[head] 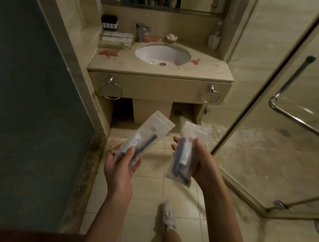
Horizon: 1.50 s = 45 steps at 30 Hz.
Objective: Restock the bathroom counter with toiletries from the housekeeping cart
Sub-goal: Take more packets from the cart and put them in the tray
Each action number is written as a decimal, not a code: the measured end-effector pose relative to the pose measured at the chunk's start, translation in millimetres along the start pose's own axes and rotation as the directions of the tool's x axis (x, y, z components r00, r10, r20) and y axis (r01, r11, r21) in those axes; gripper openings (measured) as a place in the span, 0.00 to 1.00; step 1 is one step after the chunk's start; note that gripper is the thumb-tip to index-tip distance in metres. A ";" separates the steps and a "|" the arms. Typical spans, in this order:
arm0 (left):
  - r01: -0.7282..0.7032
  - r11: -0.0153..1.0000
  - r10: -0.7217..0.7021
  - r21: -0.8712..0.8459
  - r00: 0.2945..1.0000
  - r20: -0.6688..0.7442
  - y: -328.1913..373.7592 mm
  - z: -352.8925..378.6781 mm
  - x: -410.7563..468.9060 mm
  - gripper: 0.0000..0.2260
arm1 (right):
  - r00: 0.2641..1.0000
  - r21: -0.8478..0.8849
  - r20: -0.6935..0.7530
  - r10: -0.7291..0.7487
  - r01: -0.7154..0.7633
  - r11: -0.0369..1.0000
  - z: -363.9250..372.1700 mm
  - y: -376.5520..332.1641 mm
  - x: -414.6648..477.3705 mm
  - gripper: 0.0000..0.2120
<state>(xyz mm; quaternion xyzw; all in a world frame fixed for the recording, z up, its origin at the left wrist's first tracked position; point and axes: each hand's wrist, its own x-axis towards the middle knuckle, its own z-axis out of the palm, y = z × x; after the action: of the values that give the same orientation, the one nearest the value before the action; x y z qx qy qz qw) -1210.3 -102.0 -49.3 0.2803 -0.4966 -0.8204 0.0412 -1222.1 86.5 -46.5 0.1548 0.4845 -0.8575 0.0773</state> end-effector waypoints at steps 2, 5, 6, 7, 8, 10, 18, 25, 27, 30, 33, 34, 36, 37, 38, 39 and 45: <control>0.022 1.000 -0.022 -0.009 1.000 -0.009 0.5 14.2 21.4 0.19 | 0.999 0.058 0.048 0.002 -0.004 0.998 0.5 -3.0 35.6 0.17; 0.063 0.998 -0.063 -0.004 0.998 -0.015 7.0 41.0 58.1 0.18 | 0.997 0.062 0.071 0.039 -0.043 0.997 7.4 -14.8 93.4 0.18; 0.069 0.998 -0.069 0.012 0.997 -0.024 8.2 51.8 73.3 0.17 | 0.995 0.055 0.074 0.072 -0.077 0.996 9.8 -21.3 113.2 0.20; 0.072 0.997 -0.071 0.035 0.997 -0.036 10.2 65.0 88.4 0.16 | 0.991 0.045 0.082 0.104 -0.107 0.993 10.4 -28.2 134.8 0.22; 0.073 0.996 -0.070 0.056 0.996 -0.050 12.7 79.2 103.1 0.15 | 0.989 0.036 0.089 0.120 -0.124 0.992 10.3 -36.7 156.5 0.23; 0.070 0.995 -0.066 0.065 0.996 -0.064 19.0 111.5 131.4 0.15 | 0.988 0.034 0.102 0.115 -0.119 0.992 12.0 -57.2 197.0 0.23; 0.094 0.995 -0.095 -0.020 0.993 -0.064 29.8 220.6 227.5 0.18 | 0.947 -0.162 0.290 0.135 -0.091 0.983 10.8 -127.5 331.3 0.25; 0.098 0.994 -0.098 -0.050 0.995 0.008 42.4 239.7 280.0 0.19 | 0.905 -0.146 0.363 0.220 -0.177 0.973 43.6 -134.0 417.4 0.26; 0.112 0.993 -0.111 -0.028 0.993 0.050 47.6 234.8 293.6 0.21 | 0.898 -0.125 0.364 0.246 -0.215 0.969 56.9 -128.7 436.5 0.24; 0.093 0.996 -0.093 0.006 0.995 0.022 53.9 228.8 313.9 0.21 | 0.878 -0.097 0.386 0.282 -0.265 0.959 77.3 -120.3 463.3 0.16; 0.051 0.999 -0.050 0.011 0.997 -0.057 59.2 221.5 338.1 0.17 | 0.861 -0.095 0.393 0.323 -0.312 0.945 99.5 -109.0 484.5 0.15; 0.047 0.999 -0.047 0.003 0.996 -0.071 61.4 219.2 347.6 0.15 | 0.863 -0.098 0.380 0.334 -0.321 0.942 106.6 -105.5 491.4 0.14; 0.033 0.999 -0.035 -0.017 0.996 -0.086 67.7 216.6 367.9 0.15 | 0.866 -0.123 0.355 0.352 -0.330 0.936 122.2 -101.9 504.0 0.16; 0.024 1.000 -0.025 -0.019 0.996 -0.090 71.8 216.3 378.1 0.15 | 0.867 -0.135 0.336 0.367 -0.341 0.930 129.7 -100.9 511.6 0.17; 0.014 1.000 -0.015 -0.011 0.996 -0.091 76.5 215.5 388.2 0.17 | 0.865 -0.135 0.321 0.386 -0.361 0.923 138.4 -100.9 518.9 0.19; 0.006 1.000 -0.006 0.000 0.996 -0.086 82.2 215.1 397.7 0.19 | 0.863 -0.133 0.308 0.401 -0.378 0.916 147.3 -101.8 526.6 0.19; 0.002 0.995 -0.002 0.104 1.000 -0.003 127.4 211.8 480.6 0.07 | 0.883 -0.105 0.257 0.393 -0.378 0.920 216.3 -116.6 585.5 0.25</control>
<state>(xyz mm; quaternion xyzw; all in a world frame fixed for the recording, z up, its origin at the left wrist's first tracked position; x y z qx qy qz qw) -1746.6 -164.7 -69.9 0.2836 -0.5384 -0.7931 0.0263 -1846.7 -27.7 -47.3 0.1261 0.4509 -0.8251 0.3162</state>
